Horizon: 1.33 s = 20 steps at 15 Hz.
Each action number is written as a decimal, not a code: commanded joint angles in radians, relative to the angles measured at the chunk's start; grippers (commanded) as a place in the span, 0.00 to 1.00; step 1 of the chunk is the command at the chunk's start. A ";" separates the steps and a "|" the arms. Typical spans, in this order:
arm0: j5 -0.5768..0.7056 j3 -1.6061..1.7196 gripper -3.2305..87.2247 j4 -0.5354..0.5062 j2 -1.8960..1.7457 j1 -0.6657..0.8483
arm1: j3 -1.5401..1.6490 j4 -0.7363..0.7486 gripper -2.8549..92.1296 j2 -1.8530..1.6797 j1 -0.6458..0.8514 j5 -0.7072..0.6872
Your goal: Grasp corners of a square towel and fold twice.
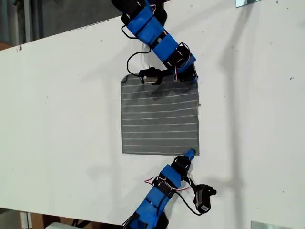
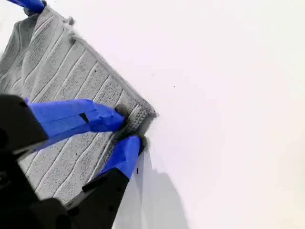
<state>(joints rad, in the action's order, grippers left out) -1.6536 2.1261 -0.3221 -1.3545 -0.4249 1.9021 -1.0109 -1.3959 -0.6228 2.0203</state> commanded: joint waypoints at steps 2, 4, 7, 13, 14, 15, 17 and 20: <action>-0.018 -0.118 0.03 -0.156 0.020 -0.003 | -0.049 -0.012 0.03 -0.011 -0.006 -0.011; -0.017 -0.190 0.03 -0.270 0.017 -0.008 | -0.064 -0.015 0.03 -0.005 -0.003 -0.023; 0.035 -0.413 0.03 -0.546 0.017 -0.009 | -0.235 -0.190 0.03 0.025 0.028 -0.095; 0.135 -0.795 0.03 -0.914 0.006 0.000 | -0.577 -0.551 0.03 0.064 0.106 -0.137; 0.150 -0.810 0.03 -0.948 -0.009 0.023 | -0.577 -0.563 0.03 0.054 0.127 -0.144; 0.164 -0.810 0.03 -0.976 -0.034 0.048 | -0.577 -0.578 0.03 0.038 0.149 -0.152; 0.186 -0.764 0.03 -1.002 -0.126 0.100 | -0.574 -0.652 0.03 -0.008 0.193 -0.152; 0.233 -0.641 0.03 -1.002 -0.284 0.202 | -0.515 -0.713 0.03 -0.115 0.267 -0.158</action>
<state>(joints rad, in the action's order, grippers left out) -1.4404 1.4711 -1.3146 -1.5355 -0.2730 1.3913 -1.6981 -1.4205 -0.3820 1.8745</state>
